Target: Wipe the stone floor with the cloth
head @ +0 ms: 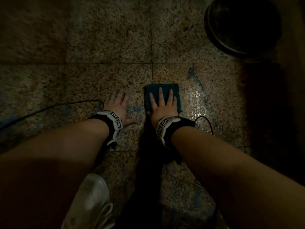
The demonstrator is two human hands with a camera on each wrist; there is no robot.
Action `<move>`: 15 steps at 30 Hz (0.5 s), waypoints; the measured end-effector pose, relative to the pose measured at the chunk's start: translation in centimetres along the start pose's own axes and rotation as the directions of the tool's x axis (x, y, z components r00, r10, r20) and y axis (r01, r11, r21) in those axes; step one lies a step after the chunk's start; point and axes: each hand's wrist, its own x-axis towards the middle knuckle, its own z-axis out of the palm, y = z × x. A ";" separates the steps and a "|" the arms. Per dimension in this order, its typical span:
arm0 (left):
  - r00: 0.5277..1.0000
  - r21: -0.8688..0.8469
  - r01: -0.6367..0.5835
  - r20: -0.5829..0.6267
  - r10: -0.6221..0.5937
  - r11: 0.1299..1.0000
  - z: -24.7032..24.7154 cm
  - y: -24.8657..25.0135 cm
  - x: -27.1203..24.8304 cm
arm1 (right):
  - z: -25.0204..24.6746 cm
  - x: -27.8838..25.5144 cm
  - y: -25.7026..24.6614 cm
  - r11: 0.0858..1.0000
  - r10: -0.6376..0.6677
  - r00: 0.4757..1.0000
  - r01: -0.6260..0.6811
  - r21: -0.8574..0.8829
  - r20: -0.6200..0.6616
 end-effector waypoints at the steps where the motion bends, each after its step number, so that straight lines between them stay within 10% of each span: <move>1: 1.000 -0.003 0.006 -0.001 -0.006 1.000 -0.1 -0.2 -0.1 | -0.5 0.5 -0.3 1.000 0.004 1.000 -0.004 0.019 0.004; 15: 0.989 -0.016 0.146 0.042 -0.145 0.989 -0.4 -5.8 -3.4 | -1.7 -0.9 0.3 0.994 -0.109 0.984 0.110 -0.003 0.140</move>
